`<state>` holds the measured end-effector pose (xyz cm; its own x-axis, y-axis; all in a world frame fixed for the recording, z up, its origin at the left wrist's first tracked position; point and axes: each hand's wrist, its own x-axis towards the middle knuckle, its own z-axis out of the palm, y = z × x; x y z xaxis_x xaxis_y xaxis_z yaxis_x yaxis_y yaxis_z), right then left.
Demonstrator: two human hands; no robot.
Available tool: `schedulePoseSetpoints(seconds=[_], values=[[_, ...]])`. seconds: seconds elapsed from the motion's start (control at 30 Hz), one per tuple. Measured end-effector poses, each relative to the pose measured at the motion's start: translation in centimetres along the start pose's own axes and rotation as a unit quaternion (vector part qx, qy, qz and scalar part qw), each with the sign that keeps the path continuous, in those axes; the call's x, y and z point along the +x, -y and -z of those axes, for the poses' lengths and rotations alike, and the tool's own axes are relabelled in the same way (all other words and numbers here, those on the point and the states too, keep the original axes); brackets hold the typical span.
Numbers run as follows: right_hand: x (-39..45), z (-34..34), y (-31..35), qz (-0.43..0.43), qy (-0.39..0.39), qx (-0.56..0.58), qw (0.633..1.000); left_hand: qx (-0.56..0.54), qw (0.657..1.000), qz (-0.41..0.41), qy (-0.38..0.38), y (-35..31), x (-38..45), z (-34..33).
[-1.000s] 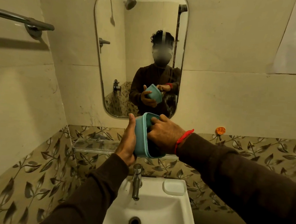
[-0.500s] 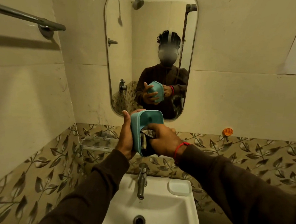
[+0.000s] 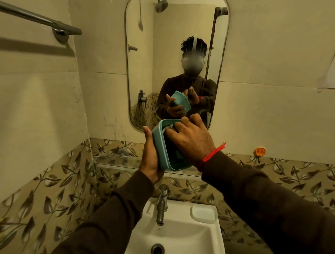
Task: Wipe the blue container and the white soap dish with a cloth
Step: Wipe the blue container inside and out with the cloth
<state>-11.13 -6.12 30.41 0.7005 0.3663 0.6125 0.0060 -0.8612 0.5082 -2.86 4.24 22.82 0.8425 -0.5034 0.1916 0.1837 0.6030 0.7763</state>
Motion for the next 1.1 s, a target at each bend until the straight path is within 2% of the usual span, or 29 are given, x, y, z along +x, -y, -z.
schedulePoseSetpoints(seconds=[0.17,0.37,0.5,0.57,0.63,0.7,0.8,0.93,1.0,1.1], values=[[-0.7,-0.3,0.7,0.017,0.123,0.007,0.992,0.037,0.999,0.013,-0.020,0.9,-0.3,0.5],[-1.2,-0.6,1.8,0.051,0.162,0.011,0.985,0.066,0.997,-0.006,-0.032,-0.1,0.4,0.7],[-1.2,-0.8,2.2,0.060,0.213,0.075,0.972,0.090,0.996,-0.003,-0.023,-0.3,0.6,1.3],[-0.9,-0.9,1.9,0.037,0.263,0.155,0.951,0.099,0.995,0.002,-0.020,0.1,0.5,1.6],[-0.7,-1.0,1.5,-0.006,0.305,0.258,0.917,0.094,0.995,0.023,-0.016,0.4,0.4,2.0],[-0.7,-1.3,1.8,-0.060,0.315,0.343,0.883,0.052,0.997,0.062,-0.016,0.7,0.1,2.4],[-1.1,-1.4,2.4,-0.149,0.268,0.459,0.834,-0.011,0.995,0.096,-0.006,0.8,0.4,3.0],[-1.3,-0.9,1.7,-0.195,0.234,0.612,0.730,-0.024,0.994,0.106,0.025,0.3,0.7,3.7],[-1.1,-0.4,0.7,-0.229,0.180,0.687,0.666,-0.032,0.994,0.106,0.026,0.2,0.9,4.1],[-0.9,0.0,-1.6,-0.322,0.043,0.764,0.557,-0.065,0.993,0.099,0.005,0.4,0.8,5.0]])
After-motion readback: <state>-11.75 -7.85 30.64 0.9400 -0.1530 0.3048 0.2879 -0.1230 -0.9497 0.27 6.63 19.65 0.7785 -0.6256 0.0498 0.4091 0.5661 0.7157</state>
